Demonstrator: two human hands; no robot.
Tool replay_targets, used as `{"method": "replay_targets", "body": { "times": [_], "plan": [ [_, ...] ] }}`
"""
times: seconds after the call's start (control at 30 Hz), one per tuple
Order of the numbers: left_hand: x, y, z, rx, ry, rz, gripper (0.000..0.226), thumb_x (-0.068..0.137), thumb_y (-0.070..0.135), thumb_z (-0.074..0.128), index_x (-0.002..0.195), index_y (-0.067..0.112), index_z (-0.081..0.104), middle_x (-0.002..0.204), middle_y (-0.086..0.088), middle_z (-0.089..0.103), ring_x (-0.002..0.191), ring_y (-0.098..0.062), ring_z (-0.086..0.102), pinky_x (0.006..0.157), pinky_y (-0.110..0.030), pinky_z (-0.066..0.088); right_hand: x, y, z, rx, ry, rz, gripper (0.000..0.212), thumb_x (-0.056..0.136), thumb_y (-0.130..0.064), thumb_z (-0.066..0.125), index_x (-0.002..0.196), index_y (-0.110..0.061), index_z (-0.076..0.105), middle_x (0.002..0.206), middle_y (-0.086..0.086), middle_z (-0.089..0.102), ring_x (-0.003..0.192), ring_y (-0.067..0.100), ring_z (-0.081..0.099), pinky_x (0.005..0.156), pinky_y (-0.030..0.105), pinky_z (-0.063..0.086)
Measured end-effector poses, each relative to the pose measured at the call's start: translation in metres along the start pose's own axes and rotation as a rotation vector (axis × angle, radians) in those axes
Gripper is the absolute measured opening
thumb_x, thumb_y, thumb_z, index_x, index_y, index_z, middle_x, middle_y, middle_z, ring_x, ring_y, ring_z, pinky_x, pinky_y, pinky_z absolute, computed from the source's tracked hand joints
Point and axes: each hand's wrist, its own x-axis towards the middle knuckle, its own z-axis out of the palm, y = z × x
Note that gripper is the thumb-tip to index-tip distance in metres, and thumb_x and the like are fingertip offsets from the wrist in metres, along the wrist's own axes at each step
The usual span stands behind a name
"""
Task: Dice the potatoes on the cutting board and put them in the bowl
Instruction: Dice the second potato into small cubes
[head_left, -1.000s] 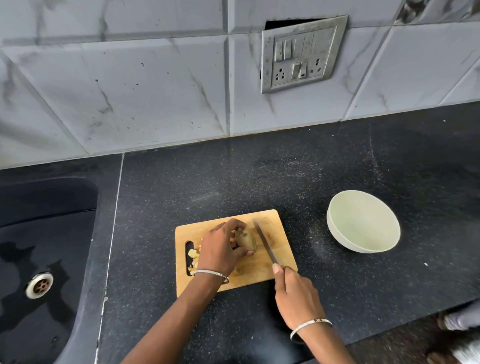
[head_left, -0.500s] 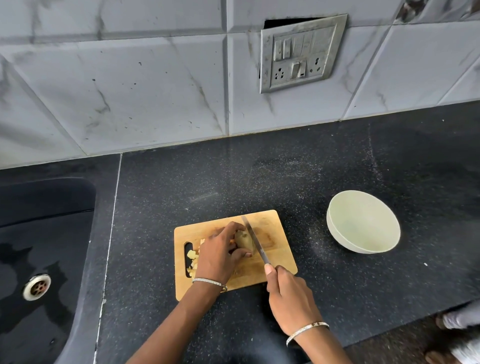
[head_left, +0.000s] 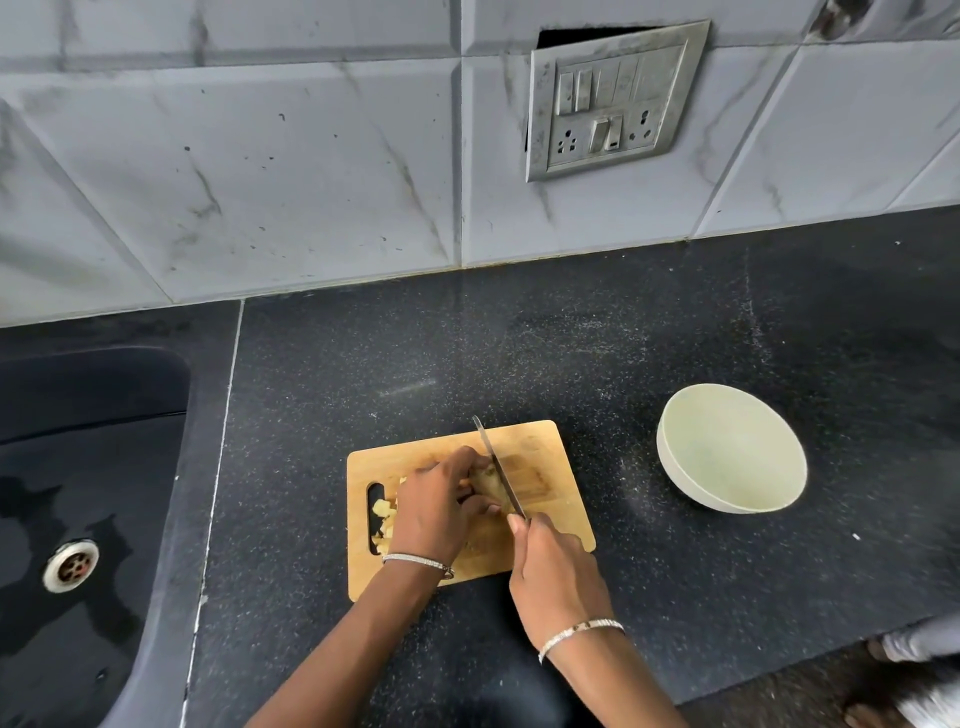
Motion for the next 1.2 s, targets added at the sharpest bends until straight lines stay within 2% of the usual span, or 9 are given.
{"method": "replay_targets", "body": {
  "times": [0.13, 0.2, 0.3, 0.47, 0.6, 0.77, 0.9, 1.07, 1.2],
  "plan": [
    [0.000, 0.003, -0.002, 0.033, 0.007, -0.014, 0.038, 0.070, 0.016, 0.081, 0.100, 0.030, 0.064, 0.090, 0.010, 0.070, 0.084, -0.012, 0.065, 0.074, -0.035, 0.058, 0.015, -0.005, 0.003, 0.030, -0.006, -0.003, 0.040, 0.102, -0.045, 0.023, 0.103, -0.018, 0.053, 0.098, 0.007, 0.065, 0.094, 0.031, 0.064, 0.067, 0.036, 0.045],
    [0.000, 0.006, -0.003, 0.008, 0.003, -0.032, 0.038, 0.069, 0.015, 0.082, 0.099, 0.029, 0.065, 0.088, 0.013, 0.069, 0.084, -0.009, 0.065, 0.076, -0.034, 0.057, 0.006, 0.003, 0.004, 0.034, -0.026, -0.010, 0.040, 0.102, -0.046, 0.022, 0.102, -0.020, 0.052, 0.088, 0.003, 0.061, 0.090, 0.029, 0.065, 0.065, 0.035, 0.045],
    [0.000, 0.009, -0.007, -0.007, -0.016, -0.063, 0.038, 0.068, 0.020, 0.084, 0.101, 0.030, 0.066, 0.083, 0.021, 0.063, 0.081, -0.002, 0.063, 0.077, -0.023, 0.055, -0.014, 0.018, 0.007, 0.029, -0.061, -0.005, 0.038, 0.101, -0.048, 0.020, 0.097, -0.024, 0.049, 0.077, -0.004, 0.051, 0.084, 0.025, 0.066, 0.060, 0.031, 0.042],
    [0.000, 0.010, -0.008, -0.017, -0.010, -0.058, 0.039, 0.067, 0.019, 0.085, 0.100, 0.028, 0.067, 0.090, 0.015, 0.071, 0.083, -0.004, 0.067, 0.077, -0.021, 0.055, 0.008, 0.011, 0.007, 0.045, -0.046, -0.020, 0.039, 0.101, -0.047, 0.022, 0.094, -0.021, 0.051, 0.080, 0.000, 0.057, 0.083, 0.028, 0.065, 0.065, 0.036, 0.048],
    [-0.001, 0.012, -0.008, -0.014, 0.001, -0.060, 0.038, 0.068, 0.015, 0.083, 0.100, 0.026, 0.066, 0.089, 0.012, 0.071, 0.083, -0.008, 0.067, 0.077, -0.030, 0.057, 0.022, 0.003, 0.012, 0.027, -0.024, -0.019, 0.043, 0.102, -0.047, 0.024, 0.099, -0.017, 0.054, 0.094, 0.009, 0.065, 0.091, 0.034, 0.064, 0.070, 0.040, 0.050],
    [0.001, 0.014, -0.011, -0.009, -0.013, -0.073, 0.040, 0.065, 0.020, 0.086, 0.098, 0.027, 0.066, 0.088, 0.014, 0.071, 0.080, -0.002, 0.063, 0.076, -0.020, 0.052, -0.007, 0.020, 0.014, 0.038, -0.060, -0.014, 0.042, 0.100, -0.050, 0.018, 0.100, -0.024, 0.051, 0.082, -0.002, 0.057, 0.085, 0.026, 0.066, 0.062, 0.034, 0.046],
    [0.001, 0.012, -0.010, -0.044, -0.028, -0.070, 0.040, 0.064, 0.018, 0.087, 0.097, 0.026, 0.066, 0.087, 0.016, 0.070, 0.077, 0.001, 0.061, 0.076, -0.016, 0.051, -0.009, 0.019, 0.021, -0.008, -0.027, 0.029, 0.040, 0.100, -0.049, 0.019, 0.106, -0.024, 0.051, 0.096, 0.003, 0.064, 0.092, 0.029, 0.066, 0.061, 0.034, 0.042],
    [0.000, 0.009, -0.007, -0.038, -0.009, -0.058, 0.044, 0.061, 0.018, 0.088, 0.097, 0.027, 0.066, 0.085, 0.015, 0.071, 0.082, -0.006, 0.067, 0.078, -0.031, 0.056, 0.001, 0.012, 0.025, -0.069, -0.011, 0.038, 0.038, 0.102, -0.045, 0.023, 0.108, -0.019, 0.051, 0.104, 0.006, 0.066, 0.099, 0.032, 0.065, 0.066, 0.035, 0.042],
    [0.001, 0.010, -0.006, -0.052, -0.015, -0.056, 0.044, 0.061, 0.014, 0.087, 0.096, 0.027, 0.064, 0.080, 0.015, 0.068, 0.078, -0.009, 0.067, 0.074, -0.035, 0.057, -0.002, 0.013, 0.026, -0.066, -0.003, 0.035, 0.038, 0.102, -0.045, 0.023, 0.108, -0.020, 0.050, 0.103, 0.006, 0.066, 0.097, 0.031, 0.065, 0.067, 0.036, 0.045]
  ]
}}
